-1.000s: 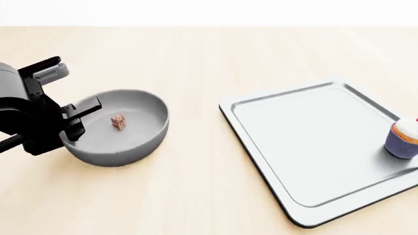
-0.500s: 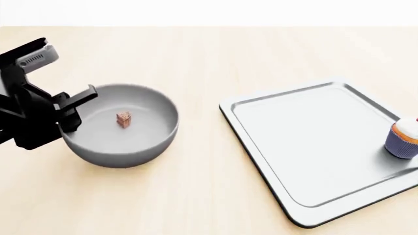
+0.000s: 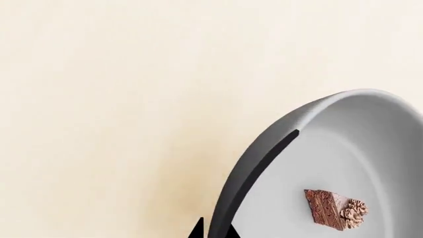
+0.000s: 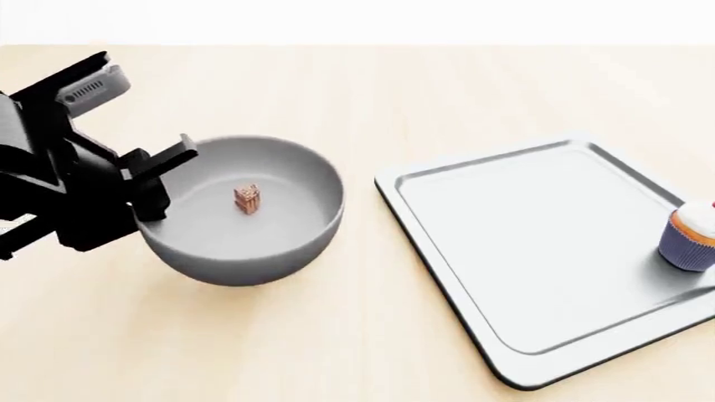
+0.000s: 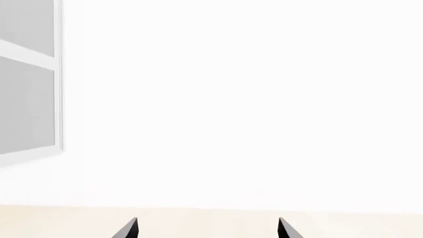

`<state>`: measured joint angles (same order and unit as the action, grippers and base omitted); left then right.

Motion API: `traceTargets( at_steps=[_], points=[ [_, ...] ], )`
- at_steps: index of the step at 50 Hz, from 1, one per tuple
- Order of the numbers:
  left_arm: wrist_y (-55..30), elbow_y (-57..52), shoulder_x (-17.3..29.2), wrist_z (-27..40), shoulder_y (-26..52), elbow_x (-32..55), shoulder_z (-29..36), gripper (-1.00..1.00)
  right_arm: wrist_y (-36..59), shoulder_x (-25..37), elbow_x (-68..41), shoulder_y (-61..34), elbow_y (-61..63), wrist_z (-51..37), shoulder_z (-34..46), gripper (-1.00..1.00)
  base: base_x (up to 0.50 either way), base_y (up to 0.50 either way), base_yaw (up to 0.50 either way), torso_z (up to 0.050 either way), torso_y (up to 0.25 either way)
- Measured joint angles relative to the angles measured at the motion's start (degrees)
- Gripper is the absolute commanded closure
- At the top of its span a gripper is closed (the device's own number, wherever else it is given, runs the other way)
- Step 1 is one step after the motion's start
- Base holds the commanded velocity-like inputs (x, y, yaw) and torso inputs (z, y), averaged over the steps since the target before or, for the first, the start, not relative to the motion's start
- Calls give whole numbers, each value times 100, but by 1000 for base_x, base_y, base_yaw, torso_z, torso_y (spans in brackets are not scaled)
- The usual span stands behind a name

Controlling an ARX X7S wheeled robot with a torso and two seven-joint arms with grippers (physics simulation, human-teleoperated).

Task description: Pick up the bowl with cake and place it on the tray. Pick up the cupcake and place it on the tray.

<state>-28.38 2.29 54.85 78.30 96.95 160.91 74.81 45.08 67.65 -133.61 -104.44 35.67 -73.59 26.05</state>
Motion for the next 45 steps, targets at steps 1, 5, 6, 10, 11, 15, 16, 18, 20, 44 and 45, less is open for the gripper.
traceTargets(
  at_steps=[1, 5, 6, 10, 11, 15, 16, 18, 20, 44, 45],
  points=[
    [6, 21, -44, 14, 18, 26, -3, 100, -1, 5, -3, -2, -1, 0, -3, -100, 0, 0, 0, 0, 0],
    [24, 112, -228, 66, 101, 130, -18, 100, -5, 24, -14, -11, -5, 1, -13, -100, 0, 0, 0, 0, 0],
    [28, 136, -275, 78, 123, 157, -22, 100, -6, 28, -16, -12, -6, 1, -15, -100, 0, 0, 0, 0, 0],
    [37, 235, -467, 130, 220, 273, -45, 100, -12, 45, -20, -12, -7, 7, -25, -100, 0, 0, 0, 0, 3],
    [39, 262, -516, 144, 247, 302, -51, 100, -14, 49, -21, -11, -7, 8, -28, -100, 0, 0, 0, 0, 0],
    [44, 372, -723, 209, 370, 415, -75, 100, -17, 65, -25, -13, -10, 15, -38, -100, 0, 0, 0, 0, 0],
    [45, 398, -777, 227, 402, 441, -81, 100, -17, 69, -27, -14, -11, 17, -40, -100, 0, 0, 0, 0, 0],
    [46, 448, -888, 263, 468, 489, -89, 100, -17, 75, -31, -20, -14, 18, -44, -100, 0, 0, 0, 0, 0],
    [47, 496, -1005, 298, 534, 530, -94, 100, -15, 81, -37, -29, -19, 18, -48, -100, 0, 0, 0, 0, 0],
    [-183, 1597, -2840, 321, 1195, 874, -109, 100, -14, 171, -136, -134, -55, 15, -115, -100, 0, 0, 0, 0, 1],
    [-228, 1708, -2938, 285, 1206, 872, -107, 100, -15, 178, -142, -138, -58, 16, -120, -100, 0, 0, 0, 0, 0]
  ],
)
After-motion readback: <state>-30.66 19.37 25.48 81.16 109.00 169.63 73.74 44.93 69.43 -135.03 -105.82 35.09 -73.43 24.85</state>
